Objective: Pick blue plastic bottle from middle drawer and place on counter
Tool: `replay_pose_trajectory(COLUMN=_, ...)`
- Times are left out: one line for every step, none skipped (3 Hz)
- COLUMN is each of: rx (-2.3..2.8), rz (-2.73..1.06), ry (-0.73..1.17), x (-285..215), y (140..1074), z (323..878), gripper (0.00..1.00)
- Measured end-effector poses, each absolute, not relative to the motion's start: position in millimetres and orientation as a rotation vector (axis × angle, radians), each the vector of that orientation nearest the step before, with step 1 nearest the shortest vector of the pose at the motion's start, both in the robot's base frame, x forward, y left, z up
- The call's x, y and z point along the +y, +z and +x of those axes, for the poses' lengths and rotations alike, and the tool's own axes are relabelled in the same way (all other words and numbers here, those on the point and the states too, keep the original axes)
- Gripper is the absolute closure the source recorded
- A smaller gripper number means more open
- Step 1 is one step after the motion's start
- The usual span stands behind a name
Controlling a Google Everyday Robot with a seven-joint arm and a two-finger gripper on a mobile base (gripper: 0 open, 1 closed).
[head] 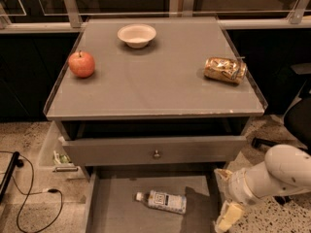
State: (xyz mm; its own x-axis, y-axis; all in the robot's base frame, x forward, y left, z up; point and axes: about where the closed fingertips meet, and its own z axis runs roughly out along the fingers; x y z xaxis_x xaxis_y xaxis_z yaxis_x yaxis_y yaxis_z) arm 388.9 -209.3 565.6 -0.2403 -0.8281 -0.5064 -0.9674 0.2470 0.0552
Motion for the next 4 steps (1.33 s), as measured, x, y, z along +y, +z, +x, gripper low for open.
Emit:
replay_pose_trajectory(rx=2.094, rz=-1.567, ry=0.513, x=-201.0, y=519.3, z=404.4, gripper=0.00)
replay_pose_trajectory(rx=2.095, rz=-1.554, ry=0.517, x=-199.5, y=509.0, z=405.8, gripper=0.00)
replay_pose_trajectory(rx=2.091, rz=-1.551, ry=0.526, x=-198.0, y=507.2, z=405.4, gripper=0.00)
replay_pose_trajectory(rx=2.058, rz=-1.529, ry=0.576, x=-184.1, y=483.8, z=407.1, gripper=0.00)
